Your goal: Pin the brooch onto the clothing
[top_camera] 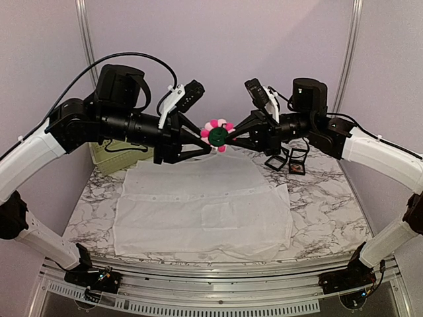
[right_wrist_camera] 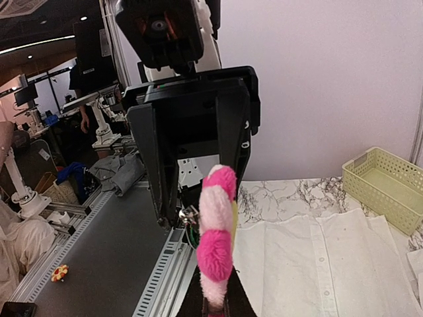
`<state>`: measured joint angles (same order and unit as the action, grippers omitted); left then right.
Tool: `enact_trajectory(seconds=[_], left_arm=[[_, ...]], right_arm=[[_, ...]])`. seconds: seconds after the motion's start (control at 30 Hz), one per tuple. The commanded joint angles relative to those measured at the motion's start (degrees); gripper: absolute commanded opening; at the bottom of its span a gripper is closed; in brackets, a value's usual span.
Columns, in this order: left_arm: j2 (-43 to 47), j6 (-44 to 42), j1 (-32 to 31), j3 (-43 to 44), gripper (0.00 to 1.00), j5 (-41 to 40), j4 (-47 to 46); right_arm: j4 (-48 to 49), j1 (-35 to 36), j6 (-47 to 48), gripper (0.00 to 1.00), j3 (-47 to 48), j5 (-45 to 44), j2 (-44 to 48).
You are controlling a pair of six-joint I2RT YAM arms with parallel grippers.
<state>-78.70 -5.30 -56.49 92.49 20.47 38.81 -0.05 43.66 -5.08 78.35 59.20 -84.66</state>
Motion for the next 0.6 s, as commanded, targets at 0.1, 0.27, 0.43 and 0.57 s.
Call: enact_trajectory(seconds=[0.1, 0.27, 0.43, 0.57], left_arm=[[-1.33, 3.5, -0.58, 2.74, 0.38, -0.11, -2.58], [-2.87, 5.07, -0.49, 4.72, 0.4, 0.49, -3.01], [-3.78, 5.12, 0.34, 6.32, 0.45, 0.15, -3.21], [-3.83, 4.5, 2.44, 6.4, 0.61, -0.63, -2.92]], right_arm=[[-3.79, -0.02, 1.06, 0.0, 1.17, 2.21, -0.95], [-4.54, -0.06, 1.45, 0.0, 1.45, 2.67, -1.03], [-5.04, -0.03, 1.86, 0.0, 1.55, 2.94, -0.79], [-5.1, 0.07, 2.08, 0.0, 1.39, 2.5, -0.38]])
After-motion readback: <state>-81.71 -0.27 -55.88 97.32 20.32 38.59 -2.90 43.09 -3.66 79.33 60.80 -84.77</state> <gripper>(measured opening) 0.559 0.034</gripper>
